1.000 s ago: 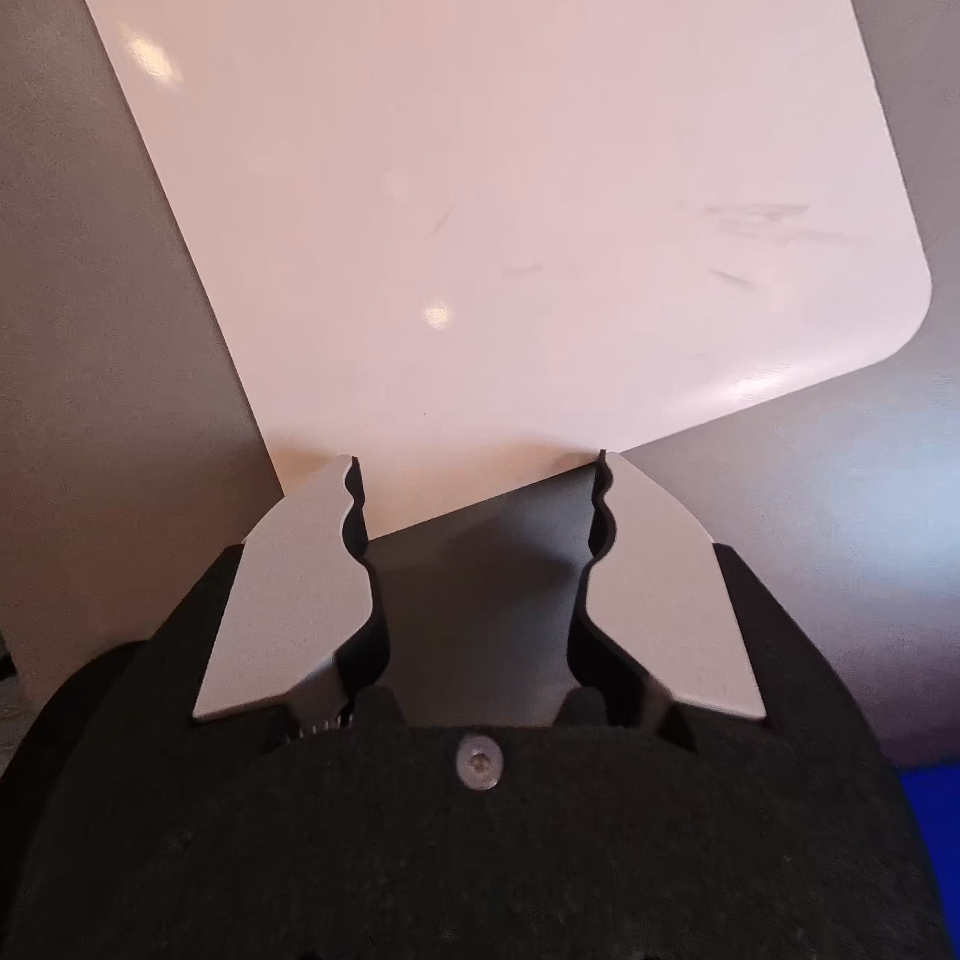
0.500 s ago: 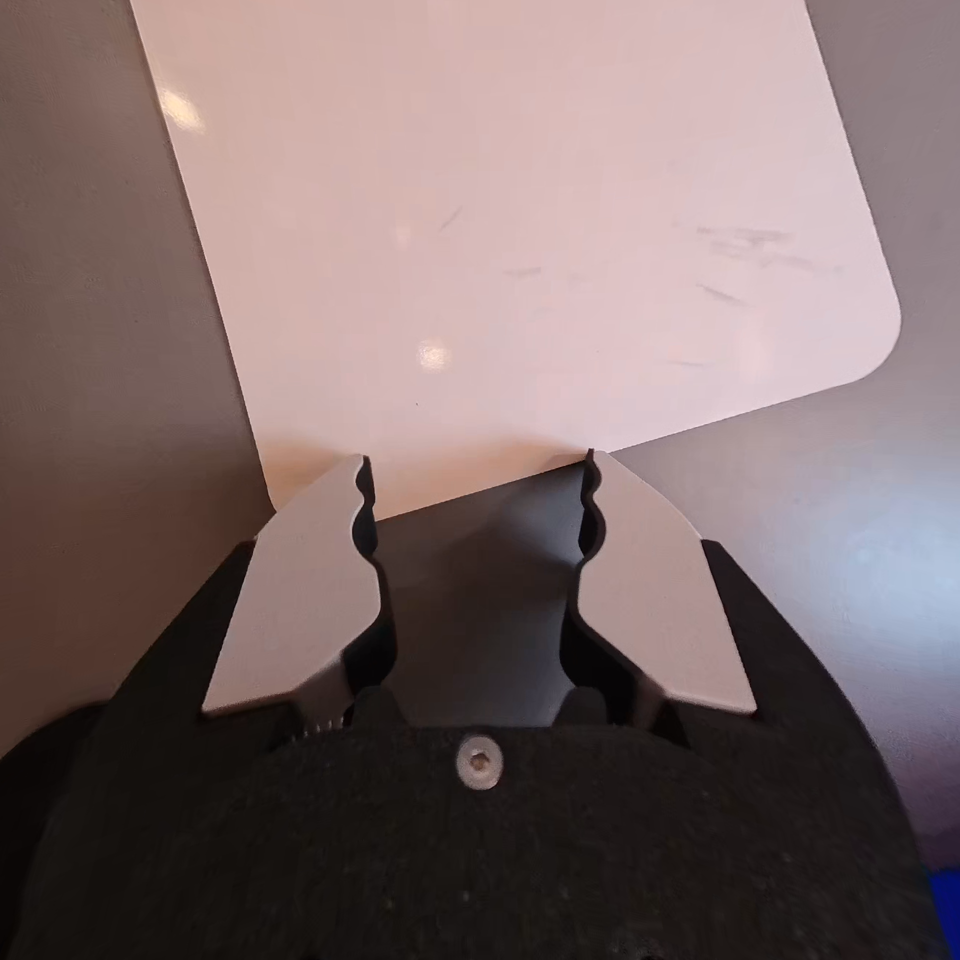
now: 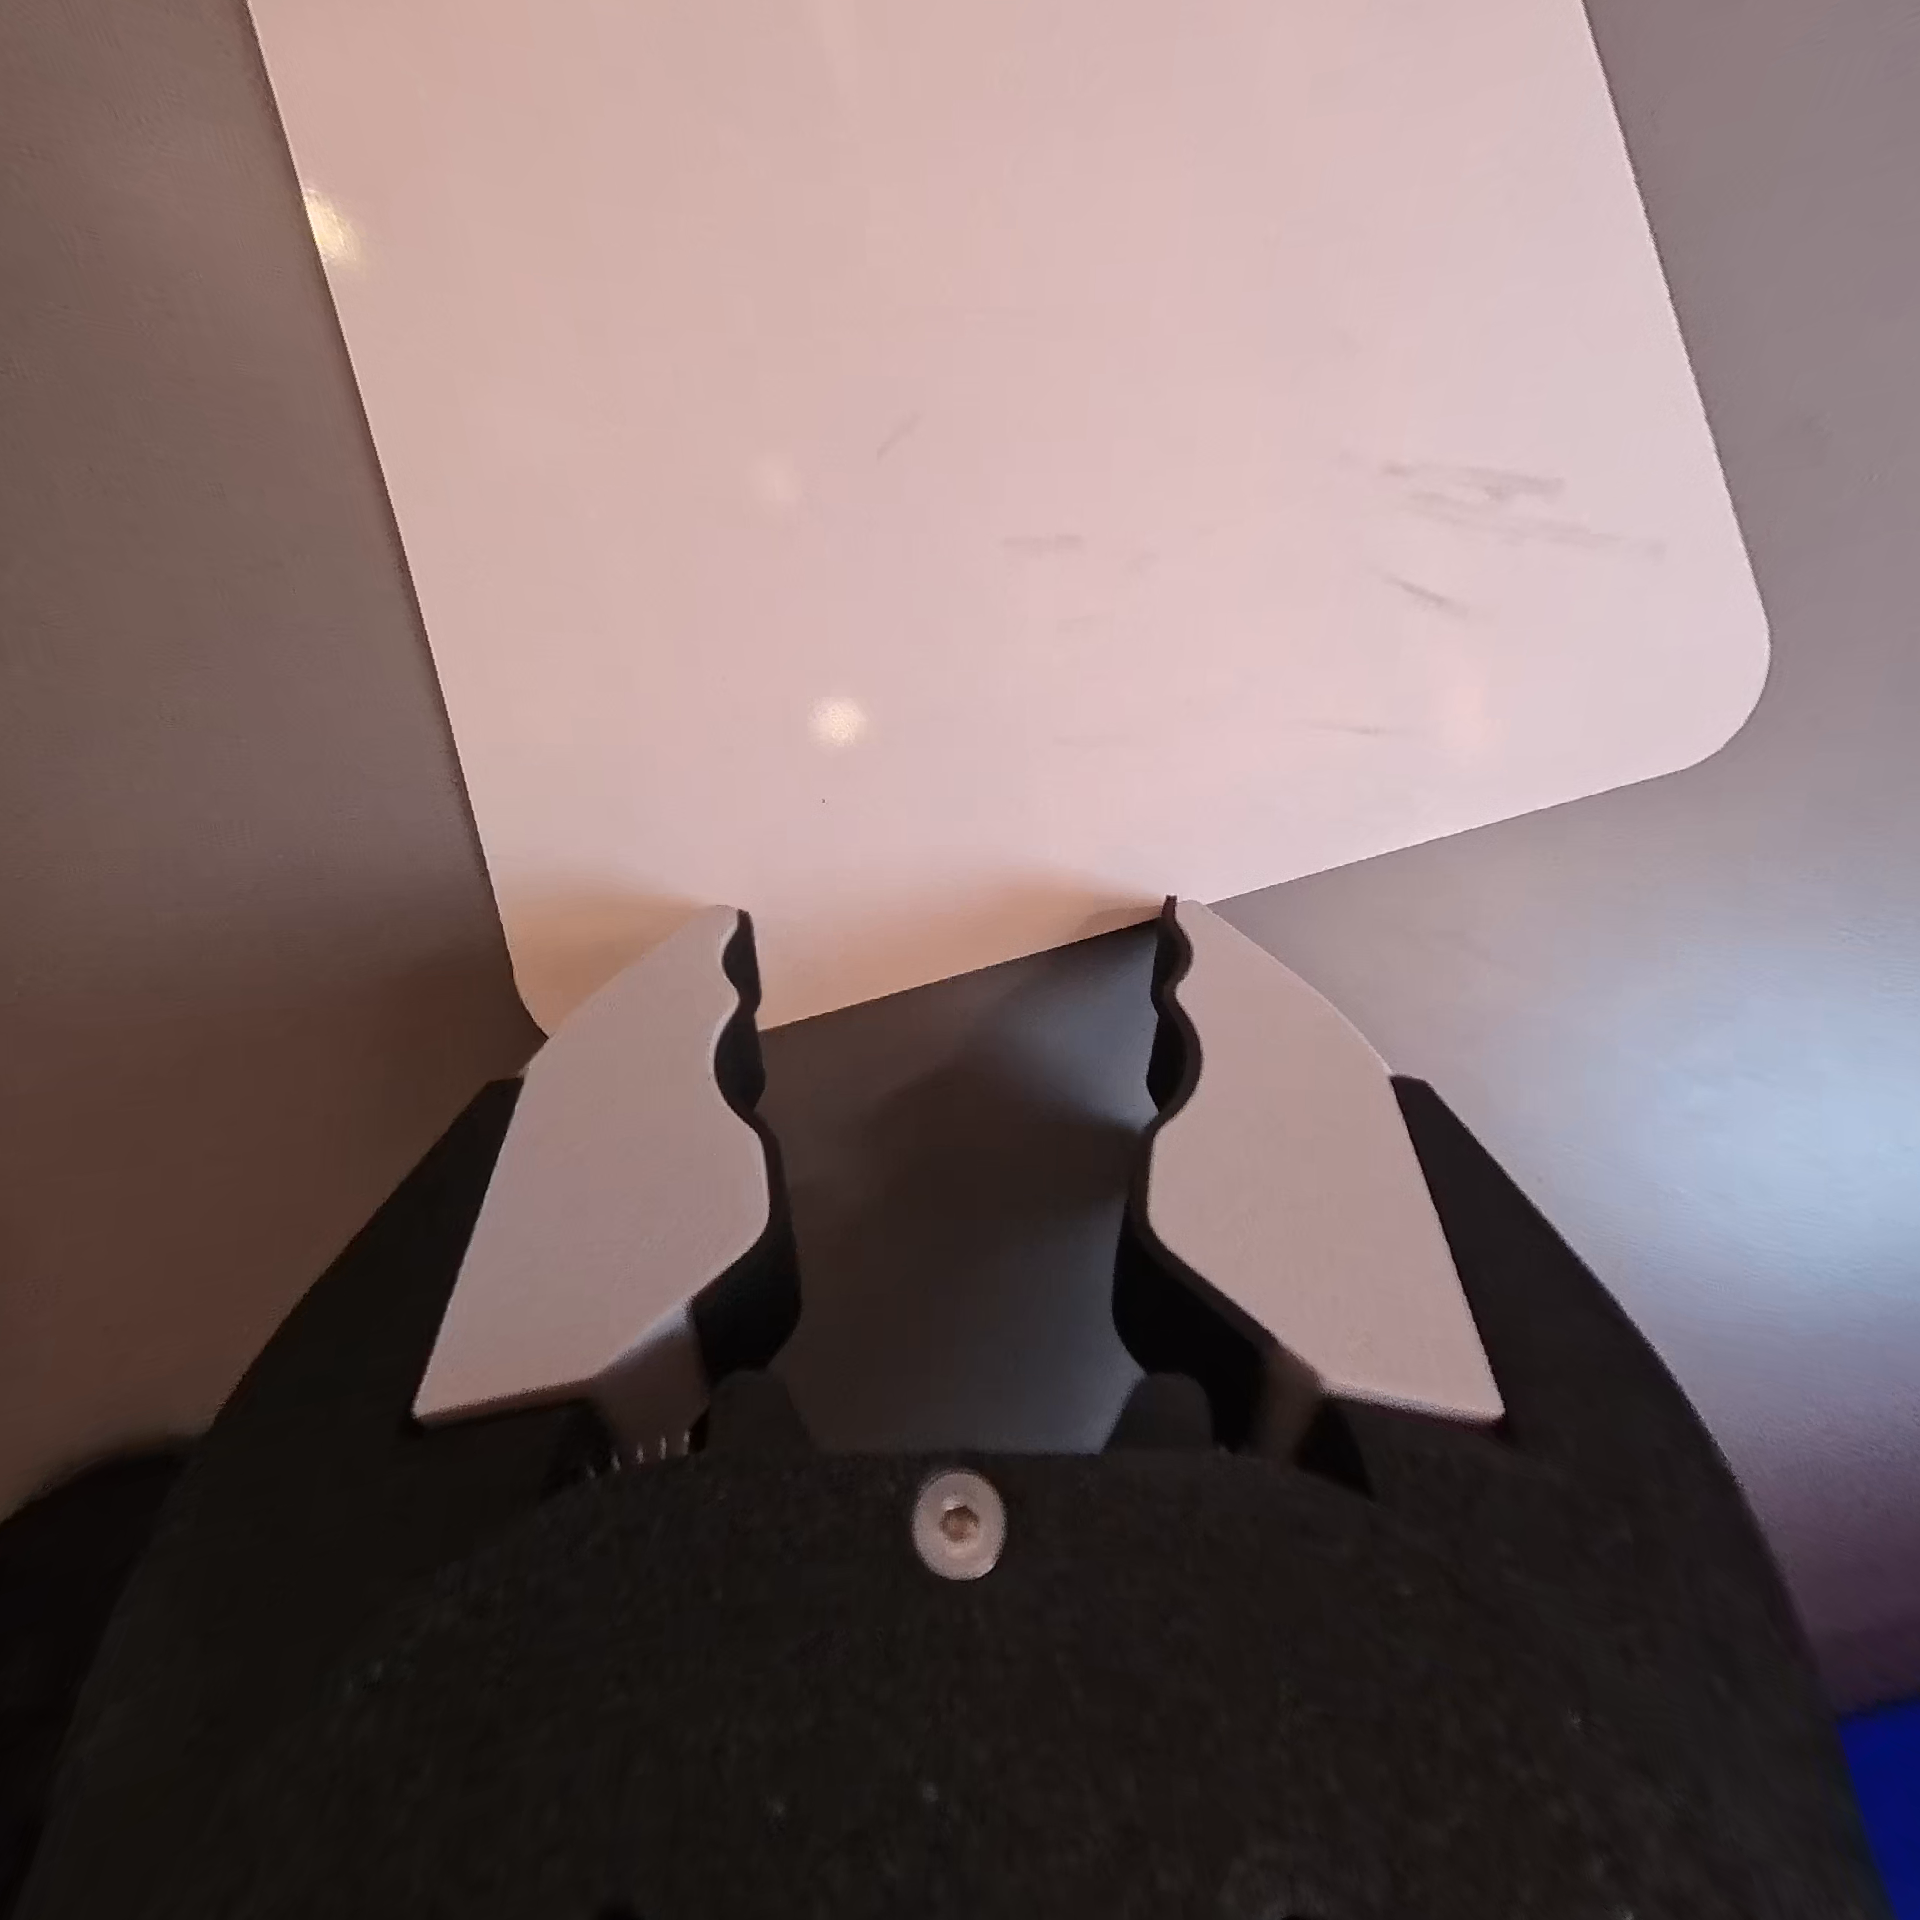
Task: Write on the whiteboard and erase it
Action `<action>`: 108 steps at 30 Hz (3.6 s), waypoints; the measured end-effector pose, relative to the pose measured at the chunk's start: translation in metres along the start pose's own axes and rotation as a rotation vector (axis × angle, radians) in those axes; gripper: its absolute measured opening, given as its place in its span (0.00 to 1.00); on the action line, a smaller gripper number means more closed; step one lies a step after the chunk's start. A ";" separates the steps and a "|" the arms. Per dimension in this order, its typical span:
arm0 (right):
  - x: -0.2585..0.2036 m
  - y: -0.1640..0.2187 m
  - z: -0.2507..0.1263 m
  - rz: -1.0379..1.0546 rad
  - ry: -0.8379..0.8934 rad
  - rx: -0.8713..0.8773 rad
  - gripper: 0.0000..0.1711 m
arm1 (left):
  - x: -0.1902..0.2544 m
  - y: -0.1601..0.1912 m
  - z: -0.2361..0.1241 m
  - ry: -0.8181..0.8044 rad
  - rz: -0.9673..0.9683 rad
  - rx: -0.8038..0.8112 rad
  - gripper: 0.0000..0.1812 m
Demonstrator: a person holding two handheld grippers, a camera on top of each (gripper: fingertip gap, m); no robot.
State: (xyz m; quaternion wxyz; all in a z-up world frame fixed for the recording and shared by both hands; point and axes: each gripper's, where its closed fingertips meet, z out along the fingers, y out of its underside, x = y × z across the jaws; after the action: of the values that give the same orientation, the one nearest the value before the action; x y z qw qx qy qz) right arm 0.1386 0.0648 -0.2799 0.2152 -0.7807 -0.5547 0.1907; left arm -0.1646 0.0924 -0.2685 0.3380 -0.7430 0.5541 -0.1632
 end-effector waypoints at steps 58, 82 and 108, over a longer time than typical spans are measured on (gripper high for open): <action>0.107 0.163 -0.167 0.102 0.573 -0.127 0.39 | -0.101 0.008 -0.110 -0.521 -0.311 0.174 0.20; 0.094 0.180 -0.130 -0.139 0.465 -0.460 0.18 | -0.121 0.090 -0.060 -0.362 -0.073 -0.584 0.17; 0.001 0.011 -0.088 -0.237 0.534 -0.130 0.17 | -0.077 0.062 -0.095 -0.604 0.140 -0.267 0.17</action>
State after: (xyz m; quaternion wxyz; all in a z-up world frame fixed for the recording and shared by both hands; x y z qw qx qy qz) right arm 0.1947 0.0512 -0.2125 0.3237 -0.7451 -0.5770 -0.0840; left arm -0.2933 0.1240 -0.2327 0.3971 -0.7556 0.4952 0.1617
